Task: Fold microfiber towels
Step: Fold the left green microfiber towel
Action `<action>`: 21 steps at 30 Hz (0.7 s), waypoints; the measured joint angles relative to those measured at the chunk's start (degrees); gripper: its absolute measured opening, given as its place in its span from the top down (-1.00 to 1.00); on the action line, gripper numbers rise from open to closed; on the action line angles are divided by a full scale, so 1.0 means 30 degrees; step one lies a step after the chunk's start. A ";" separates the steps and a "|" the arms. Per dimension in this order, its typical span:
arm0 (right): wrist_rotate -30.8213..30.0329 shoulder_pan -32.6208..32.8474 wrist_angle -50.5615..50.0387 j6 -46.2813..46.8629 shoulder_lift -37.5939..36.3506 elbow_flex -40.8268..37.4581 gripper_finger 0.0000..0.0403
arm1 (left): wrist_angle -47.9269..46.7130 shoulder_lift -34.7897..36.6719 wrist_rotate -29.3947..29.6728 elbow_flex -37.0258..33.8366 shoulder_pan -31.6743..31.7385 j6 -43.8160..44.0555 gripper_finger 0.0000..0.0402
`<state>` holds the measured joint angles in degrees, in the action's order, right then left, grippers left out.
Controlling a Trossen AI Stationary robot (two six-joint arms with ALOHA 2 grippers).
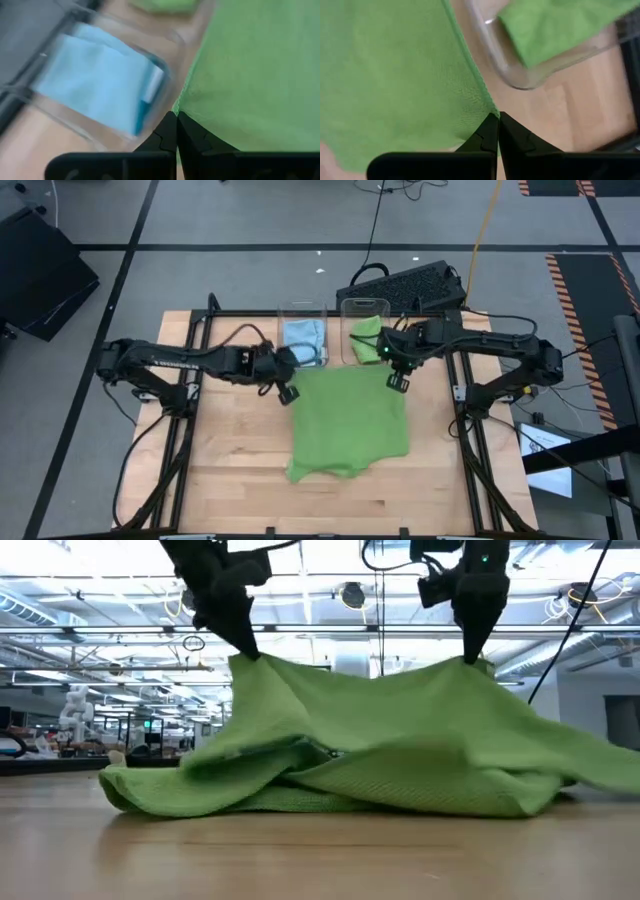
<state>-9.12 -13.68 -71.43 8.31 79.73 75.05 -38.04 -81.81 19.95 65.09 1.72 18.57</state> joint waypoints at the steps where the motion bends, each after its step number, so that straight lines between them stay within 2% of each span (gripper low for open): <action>1: -0.0024 -0.0272 -0.0002 0.0021 -0.0049 0.0000 1.00 | 0.0185 0.0118 0.0265 0.0115 0.0190 -0.0049 0.98; 3: 0.0034 -0.0701 -0.0046 -0.0089 -0.0233 0.0000 1.00 | 0.1017 0.0206 -0.0169 0.0288 0.0458 -0.0531 0.98; 6: 0.0564 -0.0890 -0.0279 -0.0460 -0.0330 0.0000 1.00 | 0.0455 0.0077 -0.1694 0.0195 0.0646 -0.1030 0.99; 13: 0.0961 -0.0679 -0.0853 -0.0208 -0.0374 0.0000 1.00 | 0.0238 -0.0186 -0.2036 0.0201 0.0323 -0.0995 0.98; 21: 0.5444 -0.0340 -0.1277 0.0099 -0.0464 -0.0298 1.00 | 0.0202 -0.0034 -0.3827 0.0222 -0.1131 0.0314 0.98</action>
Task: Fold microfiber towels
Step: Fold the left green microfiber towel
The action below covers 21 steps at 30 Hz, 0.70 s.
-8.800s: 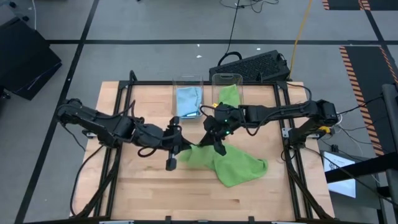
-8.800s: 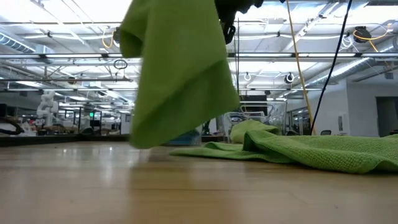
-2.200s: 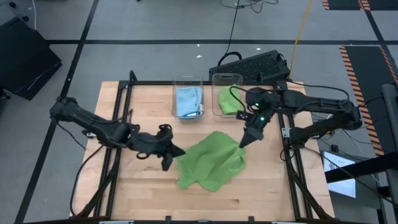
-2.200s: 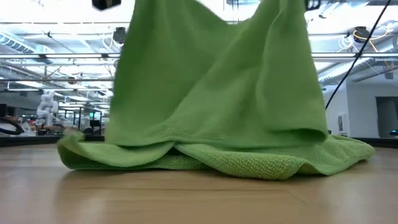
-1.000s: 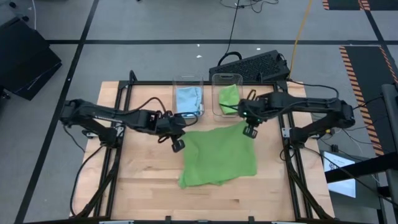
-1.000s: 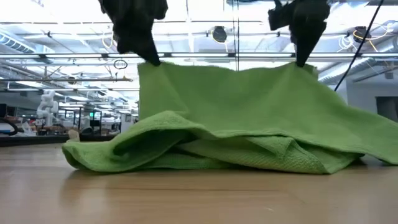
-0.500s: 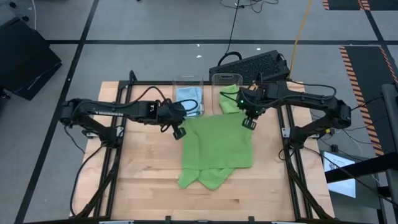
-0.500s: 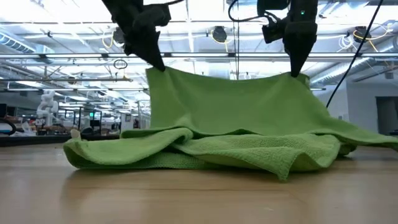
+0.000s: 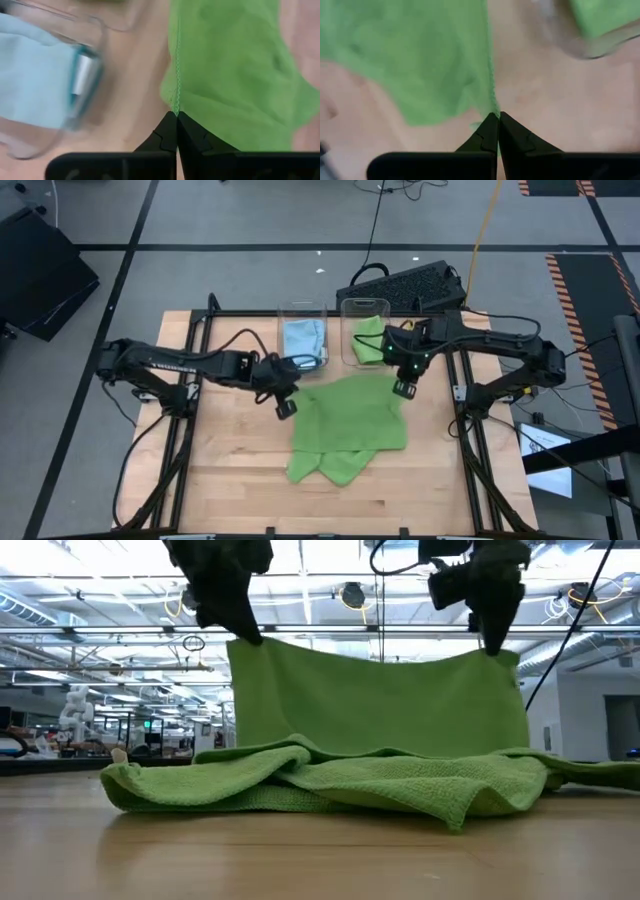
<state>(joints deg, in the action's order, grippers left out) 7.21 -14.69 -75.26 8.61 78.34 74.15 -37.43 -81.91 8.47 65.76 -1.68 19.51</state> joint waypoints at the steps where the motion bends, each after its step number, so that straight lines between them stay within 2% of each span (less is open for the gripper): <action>1: 0.0615 0.0113 0.0047 0.0046 -0.0091 -0.0310 1.00 | -0.0027 -0.0007 -0.0117 0.0000 -0.0281 0.0178 0.98; 12: 0.5797 0.1416 0.2679 0.2702 -0.1824 -0.5183 1.00 | -0.0183 -0.0408 -0.0124 -0.0015 -0.2500 0.1745 0.97; 21: 0.6949 0.2255 0.4965 0.5342 -0.3234 -0.6320 1.00 | -0.0036 -0.0372 -0.0332 -0.0007 -0.3248 0.2549 0.96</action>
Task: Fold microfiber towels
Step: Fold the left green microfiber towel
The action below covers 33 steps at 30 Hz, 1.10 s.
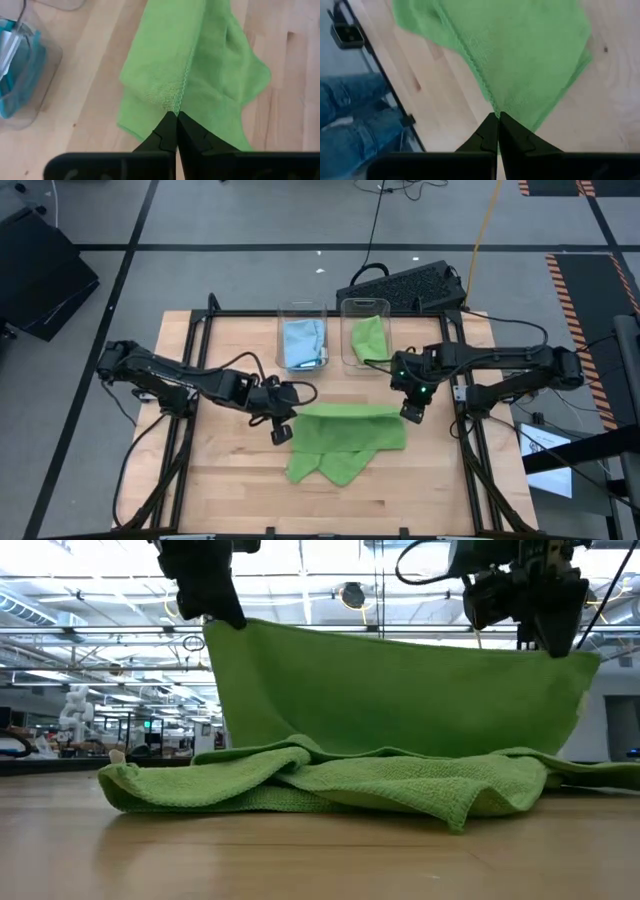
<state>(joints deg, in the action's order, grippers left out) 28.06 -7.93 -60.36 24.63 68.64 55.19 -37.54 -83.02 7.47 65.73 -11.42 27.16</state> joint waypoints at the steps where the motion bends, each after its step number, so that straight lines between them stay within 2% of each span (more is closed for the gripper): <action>1: -0.0405 0.0004 0.0062 0.0423 -0.0082 -0.0019 1.00 | 0.0000 0.0005 0.0045 0.0003 0.0014 0.0018 0.97; 8: -0.3853 -0.0762 -0.1272 0.1597 -0.1414 0.0887 1.00 | 0.0010 0.1105 0.0804 0.0000 0.0683 0.0867 0.98; 14: -0.4381 -0.1638 -0.3861 0.0952 -0.2366 0.2639 1.00 | 0.0142 0.1752 0.1673 0.0004 0.0991 0.0725 0.97; 17: -0.4613 -0.1870 -0.3888 0.0690 -0.2512 0.2853 1.00 | 0.0077 0.1867 0.1684 0.0007 0.1233 0.0648 0.99; 26: -0.9215 -0.2082 -0.2991 -0.1273 -0.2463 0.3223 1.00 | 0.0765 0.3303 0.1671 0.0020 0.1459 0.0975 0.98; 33: -1.0814 -0.2118 -0.1368 -0.2853 -0.2184 0.2881 1.00 | 0.0989 0.3723 0.1805 0.0015 0.1809 -0.0119 0.98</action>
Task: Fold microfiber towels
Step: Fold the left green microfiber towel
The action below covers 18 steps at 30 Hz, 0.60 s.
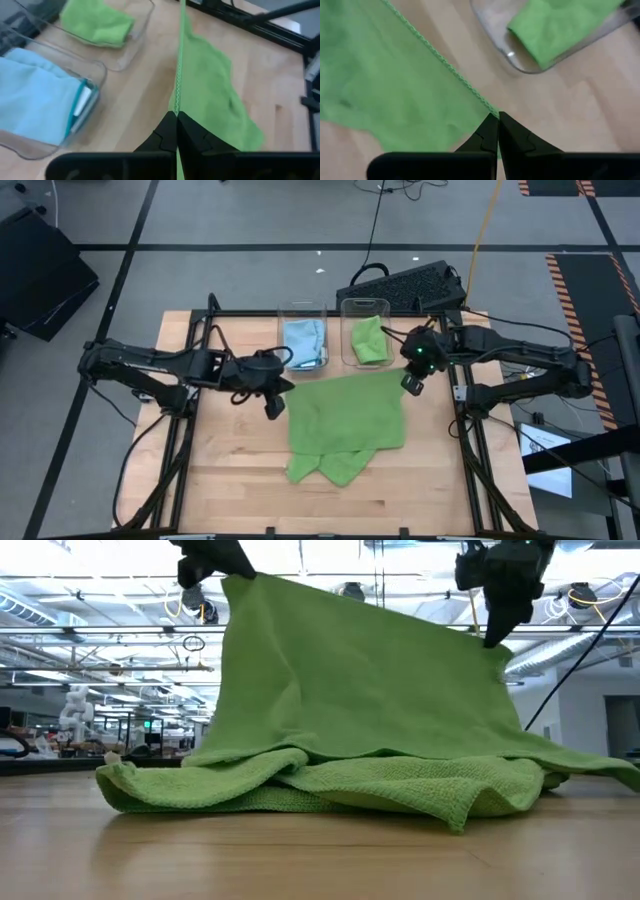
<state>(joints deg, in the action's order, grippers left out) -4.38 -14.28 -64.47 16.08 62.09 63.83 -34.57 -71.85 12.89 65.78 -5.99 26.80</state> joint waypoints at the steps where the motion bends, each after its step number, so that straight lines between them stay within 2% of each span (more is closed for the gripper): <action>1: -0.0363 -0.0038 0.0030 -0.0111 0.0085 -0.0015 1.00 | 0.0085 -0.0010 0.0223 0.0000 0.0156 -0.0018 0.98; 6: -0.1045 -0.0381 0.1729 -0.1192 0.0102 -0.0176 1.00 | 0.0164 0.0236 0.0684 0.0003 0.1085 0.0128 0.98; 10: 0.0000 -0.0372 0.2588 -0.1557 0.0118 -0.0741 1.00 | -0.0511 0.0146 -0.0113 -0.0009 0.1401 0.0032 0.97; 18: 0.1654 -0.0270 0.2940 -0.0282 0.0051 -0.2530 1.00 | -0.1521 -0.0248 -0.0861 -0.0029 0.1069 0.0017 0.97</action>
<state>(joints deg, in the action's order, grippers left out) 0.58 -15.09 -55.65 15.23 62.24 56.24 -39.14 -72.60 10.31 65.69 -2.79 26.85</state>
